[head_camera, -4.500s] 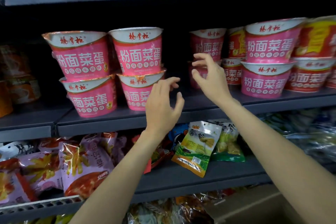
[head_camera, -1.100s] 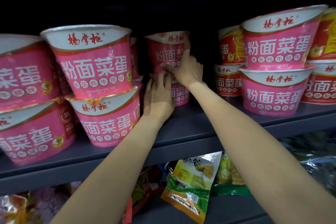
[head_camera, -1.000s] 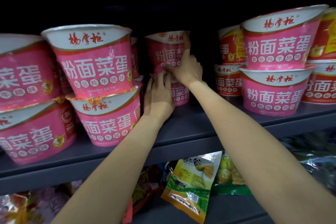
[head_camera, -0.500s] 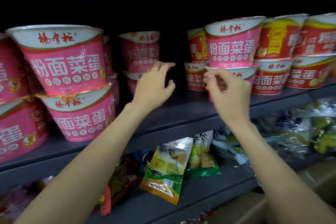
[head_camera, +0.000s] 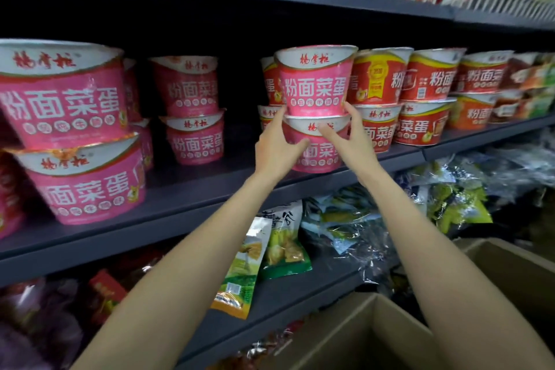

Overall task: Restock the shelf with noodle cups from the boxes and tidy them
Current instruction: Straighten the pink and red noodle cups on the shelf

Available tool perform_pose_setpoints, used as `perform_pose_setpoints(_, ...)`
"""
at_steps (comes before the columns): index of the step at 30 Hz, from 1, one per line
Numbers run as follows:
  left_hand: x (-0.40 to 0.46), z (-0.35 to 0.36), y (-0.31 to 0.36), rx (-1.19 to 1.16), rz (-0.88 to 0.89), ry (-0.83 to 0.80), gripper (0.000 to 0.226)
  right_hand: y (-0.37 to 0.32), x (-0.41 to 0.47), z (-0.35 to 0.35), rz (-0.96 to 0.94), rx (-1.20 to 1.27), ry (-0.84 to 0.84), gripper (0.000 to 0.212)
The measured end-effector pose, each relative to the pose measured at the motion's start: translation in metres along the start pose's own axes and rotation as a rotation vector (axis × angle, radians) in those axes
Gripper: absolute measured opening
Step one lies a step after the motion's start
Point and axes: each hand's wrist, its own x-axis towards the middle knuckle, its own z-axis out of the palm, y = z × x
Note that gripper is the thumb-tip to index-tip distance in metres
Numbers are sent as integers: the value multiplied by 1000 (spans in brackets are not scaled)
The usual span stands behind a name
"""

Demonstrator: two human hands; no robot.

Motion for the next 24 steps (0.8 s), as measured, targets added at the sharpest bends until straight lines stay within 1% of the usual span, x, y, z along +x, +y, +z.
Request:
perform_pose_setpoints(4,-35,-35,-10,78,63,179,75,-9,-5,15,58,117,-116,80)
perform_pose_setpoints(6,-49,-57,-10,135,76,229,72,-17,-8,30,53,158,-182,85)
perform_pose_setpoints(8,-58,-78,-13,225,72,268,67,-24,-10,48,42,189,-246,82)
perform_pose_setpoints(10,-65,-95,-18,286,61,286,62,-31,-10,65,23,216,-296,75)
perform_pose_setpoints(12,-72,-109,-25,294,39,296,59,-37,-9,82,1,247,-347,66)
perform_pose_setpoints(14,-79,-123,-30,299,24,320,57,-42,-9,96,-11,269,-400,62)
perform_pose_setpoints(16,-83,-135,-34,290,21,338,55,-46,-11,108,-1,295,-434,64)
perform_pose_setpoints(19,-84,-146,-36,272,16,321,52,-49,-17,118,7,313,-443,77)
perform_pose_setpoints(20,-83,-148,-36,280,18,310,51,-49,-18,120,6,326,-439,79)
perform_pose_setpoints(24,-79,-152,-37,358,29,283,50,-49,-20,122,-2,321,-453,76)
